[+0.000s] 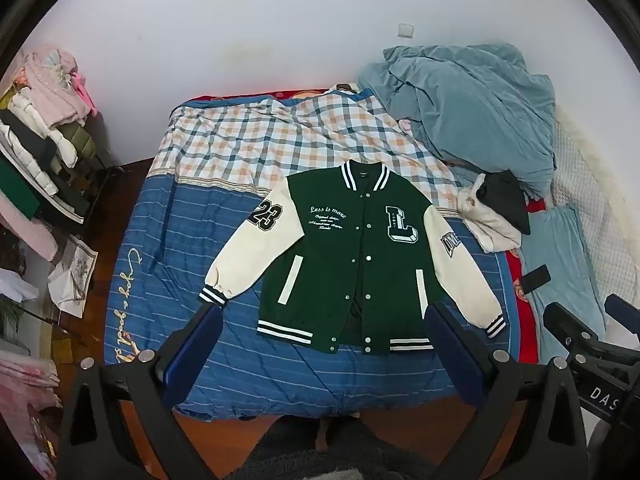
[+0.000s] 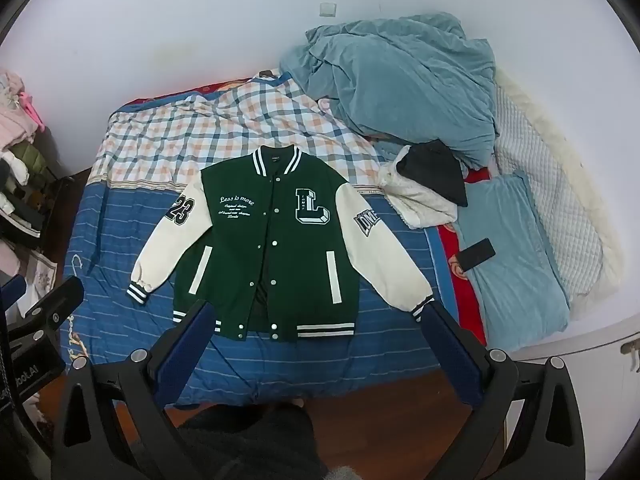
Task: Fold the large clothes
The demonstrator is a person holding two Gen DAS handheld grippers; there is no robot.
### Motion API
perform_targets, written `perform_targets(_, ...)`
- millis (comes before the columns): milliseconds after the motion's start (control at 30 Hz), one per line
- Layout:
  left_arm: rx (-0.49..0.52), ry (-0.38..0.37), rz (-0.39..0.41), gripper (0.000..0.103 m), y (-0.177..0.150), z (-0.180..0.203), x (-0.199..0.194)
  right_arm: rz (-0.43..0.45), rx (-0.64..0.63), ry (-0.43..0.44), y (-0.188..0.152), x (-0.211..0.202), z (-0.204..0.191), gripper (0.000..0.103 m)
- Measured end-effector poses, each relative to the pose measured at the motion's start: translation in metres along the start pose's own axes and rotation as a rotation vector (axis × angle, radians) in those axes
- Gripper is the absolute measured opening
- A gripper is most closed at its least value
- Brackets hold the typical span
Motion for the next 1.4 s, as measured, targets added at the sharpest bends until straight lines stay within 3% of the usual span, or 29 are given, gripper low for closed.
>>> perform_targets(1400, 0.005, 0.002, 0.001, 0.103, -0.009, 0.001, -0.001, 0.008, -0.002, -0.005, 0.002, -0.004, 0.004, 0.103)
Point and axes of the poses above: each gripper's, at about its wrist camera, not at the fingertips, and x roughly the way its jaws point, z to its right, y to its top, the point moved 1 cm from there along x, roughly the way its jaws point, and after that the axes turned 10 degrees about z, right-handed, at the moved point
